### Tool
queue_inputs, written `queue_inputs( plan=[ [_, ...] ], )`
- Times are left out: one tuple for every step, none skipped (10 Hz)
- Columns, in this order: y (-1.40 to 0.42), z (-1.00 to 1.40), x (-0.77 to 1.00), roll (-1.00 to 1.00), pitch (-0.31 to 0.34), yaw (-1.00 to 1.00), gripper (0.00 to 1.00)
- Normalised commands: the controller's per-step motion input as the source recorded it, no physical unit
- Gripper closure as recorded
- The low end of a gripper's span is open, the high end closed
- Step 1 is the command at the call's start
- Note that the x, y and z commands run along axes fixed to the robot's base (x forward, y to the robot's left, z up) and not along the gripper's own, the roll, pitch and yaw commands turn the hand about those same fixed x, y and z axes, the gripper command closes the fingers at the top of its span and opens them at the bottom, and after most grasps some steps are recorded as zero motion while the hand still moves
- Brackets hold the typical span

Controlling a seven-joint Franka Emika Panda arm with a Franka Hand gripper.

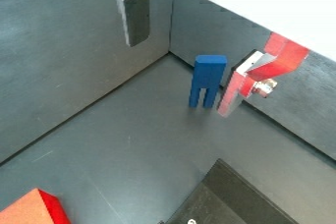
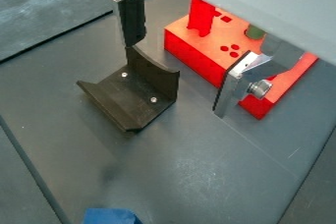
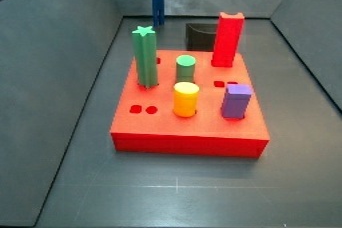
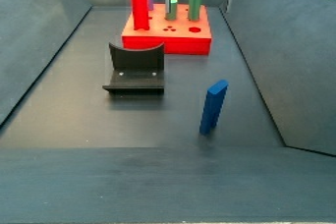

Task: Pick up the square-circle object. Move up. Rotate the square-circle object. Move to above the board. Insert the square-circle object.
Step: Pick up the square-circle object.

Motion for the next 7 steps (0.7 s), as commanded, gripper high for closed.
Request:
queue_inputs(
  plan=[
    [0.30, -0.09, -0.13, 0.00, 0.019, -0.10, 0.00],
    [0.54, -0.13, -0.06, 0.00, 0.056, -0.23, 0.00],
    [0.63, -0.14, -0.01, 0.00, 0.067, -0.26, 0.00],
    [0.67, -0.13, 0.00, 0.00, 0.070, -0.28, 0.00],
    [0.67, -0.13, 0.00, 0.00, 0.079, -0.28, 0.00],
    [0.68, -0.12, 0.00, 0.00, 0.077, -0.28, 0.00],
    [0.68, -0.09, 0.00, 0.00, 0.067, -0.27, 0.00]
  ],
)
